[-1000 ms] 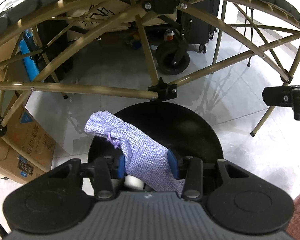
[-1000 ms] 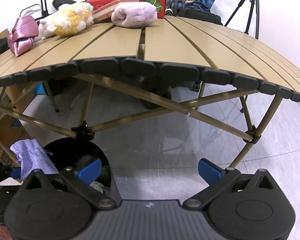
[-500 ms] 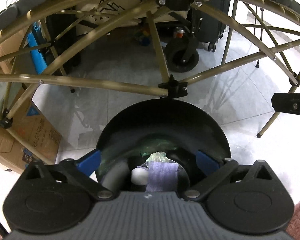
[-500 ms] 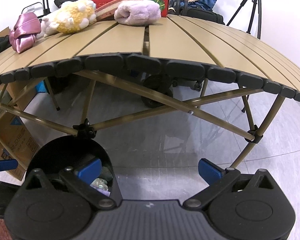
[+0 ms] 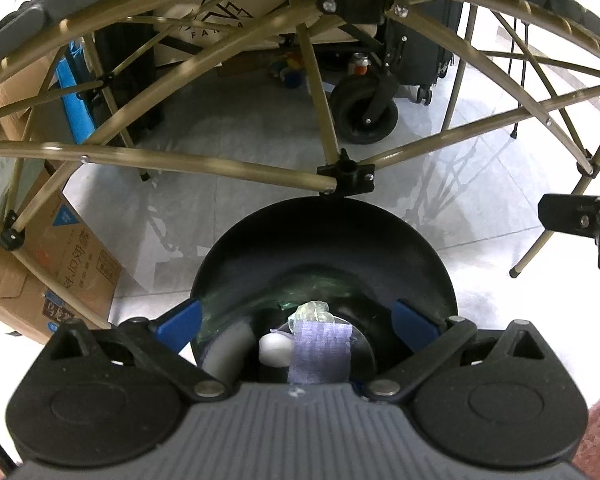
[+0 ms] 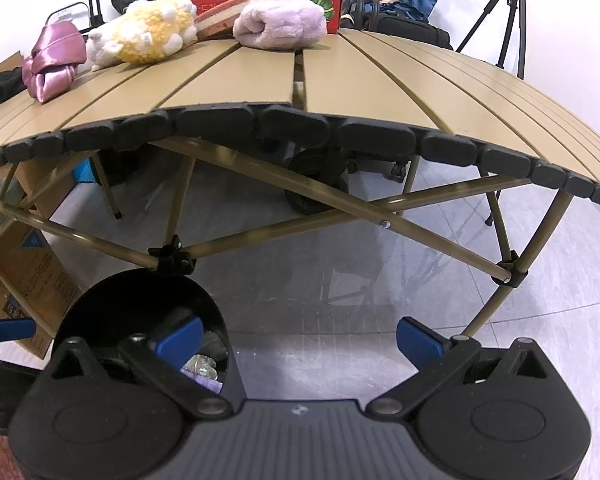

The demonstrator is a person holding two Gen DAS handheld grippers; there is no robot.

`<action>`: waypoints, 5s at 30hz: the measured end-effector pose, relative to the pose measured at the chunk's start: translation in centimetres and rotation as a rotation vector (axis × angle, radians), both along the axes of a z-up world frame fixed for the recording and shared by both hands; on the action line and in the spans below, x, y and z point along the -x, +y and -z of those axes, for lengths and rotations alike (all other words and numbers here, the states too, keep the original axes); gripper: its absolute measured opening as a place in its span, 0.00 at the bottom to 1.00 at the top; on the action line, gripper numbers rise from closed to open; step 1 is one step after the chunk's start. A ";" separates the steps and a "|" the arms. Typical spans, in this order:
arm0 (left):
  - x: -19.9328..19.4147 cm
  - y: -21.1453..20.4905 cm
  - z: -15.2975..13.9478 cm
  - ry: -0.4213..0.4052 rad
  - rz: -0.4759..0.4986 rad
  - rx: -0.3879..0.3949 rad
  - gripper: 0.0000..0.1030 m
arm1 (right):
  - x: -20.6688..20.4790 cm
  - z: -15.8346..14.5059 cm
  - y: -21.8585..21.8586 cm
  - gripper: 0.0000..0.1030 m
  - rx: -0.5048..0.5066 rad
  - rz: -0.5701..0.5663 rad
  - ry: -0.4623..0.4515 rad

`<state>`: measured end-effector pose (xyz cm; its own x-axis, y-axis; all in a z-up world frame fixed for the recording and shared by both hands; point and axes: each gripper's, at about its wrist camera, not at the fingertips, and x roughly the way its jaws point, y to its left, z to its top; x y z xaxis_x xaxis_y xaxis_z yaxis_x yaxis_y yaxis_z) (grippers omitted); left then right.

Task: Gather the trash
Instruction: 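Lower the purple pouch into the bin and open the left tool, then raise both open tools from the bin back up to the table, then reach the left tool to the pink satin bow while the right tool approaches the plush toy, then close the left tool on the pink satin bow while the right tool grasps the yellow-white plush toy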

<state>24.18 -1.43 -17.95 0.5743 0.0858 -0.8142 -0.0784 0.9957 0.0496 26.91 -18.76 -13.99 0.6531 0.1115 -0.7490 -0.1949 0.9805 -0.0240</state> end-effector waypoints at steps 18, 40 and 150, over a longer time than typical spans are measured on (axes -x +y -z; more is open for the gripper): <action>2.3 0.3 -3.2 -0.167 -0.022 -0.077 1.00 | 1.5 -1.9 0.7 1.00 -0.040 -0.040 -0.062; 6.9 3.0 -8.3 -0.393 -0.113 -0.072 1.00 | 4.0 -3.9 1.2 1.00 -0.113 -0.104 -0.147; -10.4 7.7 -14.1 -0.426 -0.232 0.051 0.58 | -9.3 -10.2 6.2 1.00 -0.279 -0.069 -0.420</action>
